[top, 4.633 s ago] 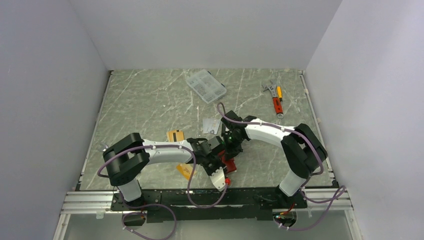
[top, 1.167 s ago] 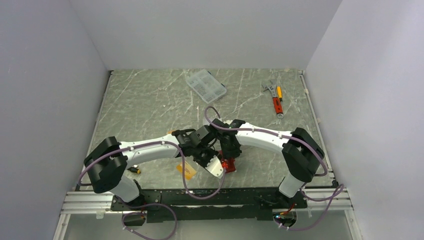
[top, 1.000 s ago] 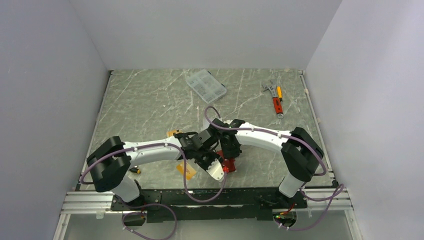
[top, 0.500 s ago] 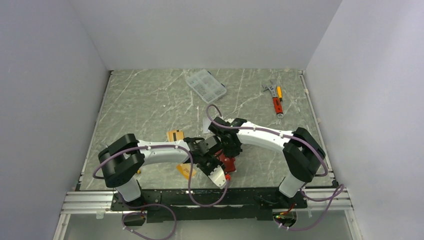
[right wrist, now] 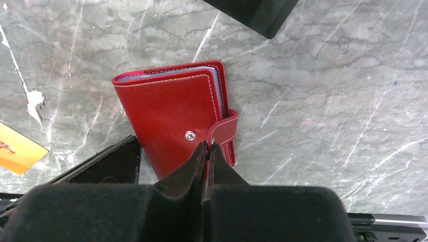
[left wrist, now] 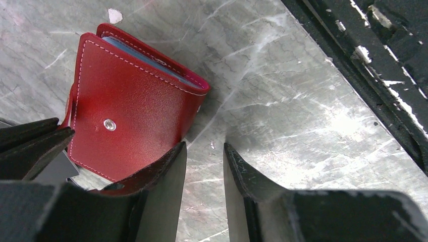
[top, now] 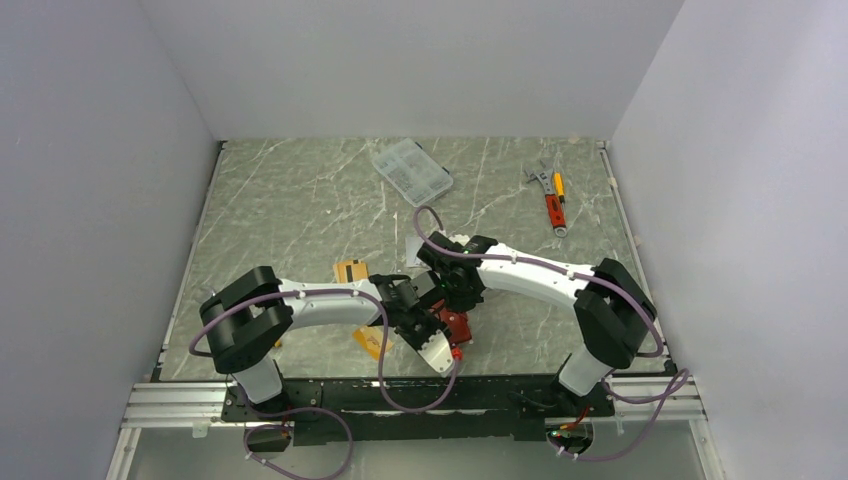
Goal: Put the credit cards into the card holder
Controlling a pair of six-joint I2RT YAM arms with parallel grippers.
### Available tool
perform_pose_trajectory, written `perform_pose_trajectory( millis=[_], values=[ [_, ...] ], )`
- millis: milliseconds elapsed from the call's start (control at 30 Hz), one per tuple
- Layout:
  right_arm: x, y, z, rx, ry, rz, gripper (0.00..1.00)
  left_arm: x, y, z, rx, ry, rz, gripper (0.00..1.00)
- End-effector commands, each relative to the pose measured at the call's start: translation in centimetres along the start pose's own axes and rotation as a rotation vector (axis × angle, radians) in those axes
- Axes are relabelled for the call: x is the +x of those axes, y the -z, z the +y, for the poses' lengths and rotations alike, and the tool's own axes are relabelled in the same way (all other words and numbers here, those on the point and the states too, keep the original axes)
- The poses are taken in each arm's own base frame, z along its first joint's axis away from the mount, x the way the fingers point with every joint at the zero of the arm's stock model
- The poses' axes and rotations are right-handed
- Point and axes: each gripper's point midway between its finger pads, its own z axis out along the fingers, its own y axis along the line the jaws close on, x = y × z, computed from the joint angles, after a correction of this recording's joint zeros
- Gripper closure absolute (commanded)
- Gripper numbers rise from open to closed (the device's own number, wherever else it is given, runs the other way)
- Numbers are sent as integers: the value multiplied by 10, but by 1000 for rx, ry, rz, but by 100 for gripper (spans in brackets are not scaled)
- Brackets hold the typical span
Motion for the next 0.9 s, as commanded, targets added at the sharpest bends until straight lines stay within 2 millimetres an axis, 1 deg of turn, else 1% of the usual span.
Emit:
perform_pose_trajectory(
  millis=[0,300,500,567,800,867],
  values=[
    [-2,9,7,-44,-21,-28,100,-9,2,23,-49,-39,-23,62],
    [6,-5,11,-65,17,7,100,-9,3,30,-63,-53,-13,62],
    [17,-19,11,-73,32,45,100,-8,7,33,-70,-52,-8,63],
    [20,-22,10,-74,34,52,100,-8,10,35,-74,-49,-6,63],
    [25,-29,7,-90,34,69,100,-15,30,50,-123,-36,-34,64],
    [24,-29,6,-95,28,68,100,-17,33,53,-139,-42,-36,63]
  ],
)
